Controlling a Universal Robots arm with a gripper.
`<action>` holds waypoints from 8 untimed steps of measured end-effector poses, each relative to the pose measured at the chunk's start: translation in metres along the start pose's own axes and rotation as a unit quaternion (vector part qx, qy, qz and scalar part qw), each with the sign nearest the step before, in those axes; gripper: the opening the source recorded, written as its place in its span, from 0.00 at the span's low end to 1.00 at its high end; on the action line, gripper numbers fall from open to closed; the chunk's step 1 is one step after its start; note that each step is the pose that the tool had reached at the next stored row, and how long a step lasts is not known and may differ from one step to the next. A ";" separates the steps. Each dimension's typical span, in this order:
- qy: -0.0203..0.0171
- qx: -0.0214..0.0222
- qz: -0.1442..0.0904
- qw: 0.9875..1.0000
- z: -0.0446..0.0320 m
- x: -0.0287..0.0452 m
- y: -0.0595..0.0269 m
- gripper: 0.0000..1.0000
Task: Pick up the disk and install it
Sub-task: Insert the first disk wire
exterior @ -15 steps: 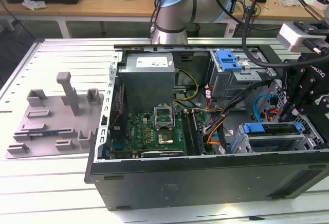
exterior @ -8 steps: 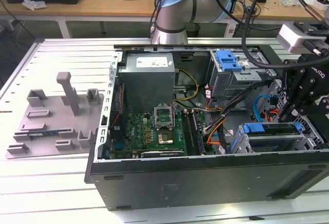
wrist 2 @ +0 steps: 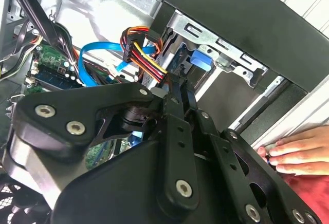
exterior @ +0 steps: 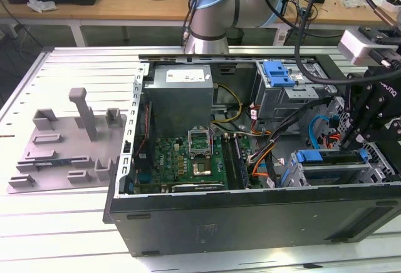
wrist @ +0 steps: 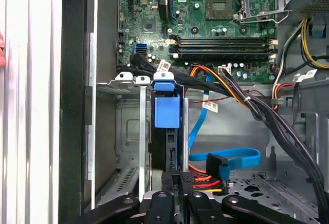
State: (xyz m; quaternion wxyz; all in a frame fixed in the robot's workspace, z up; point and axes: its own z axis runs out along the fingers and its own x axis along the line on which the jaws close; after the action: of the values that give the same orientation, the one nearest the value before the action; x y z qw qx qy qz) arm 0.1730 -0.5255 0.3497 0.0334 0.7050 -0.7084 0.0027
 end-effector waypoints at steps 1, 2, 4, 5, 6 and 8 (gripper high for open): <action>0.000 0.000 0.001 1.000 0.0000 0.0003 0.0000 0.17; 0.000 0.000 0.002 1.000 0.0000 0.0004 0.0002 0.17; 0.000 0.000 0.003 1.000 0.0000 0.0006 0.0006 0.17; 0.000 0.000 0.003 1.000 0.0000 0.0007 0.0009 0.17; 0.000 0.000 0.003 1.000 0.0001 0.0007 0.0009 0.17; 0.000 0.000 0.004 1.000 0.0001 0.0006 0.0010 0.17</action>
State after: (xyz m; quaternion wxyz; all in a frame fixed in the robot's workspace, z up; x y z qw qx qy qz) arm 0.1720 -0.5261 0.3497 0.0335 0.7023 -0.7111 0.0026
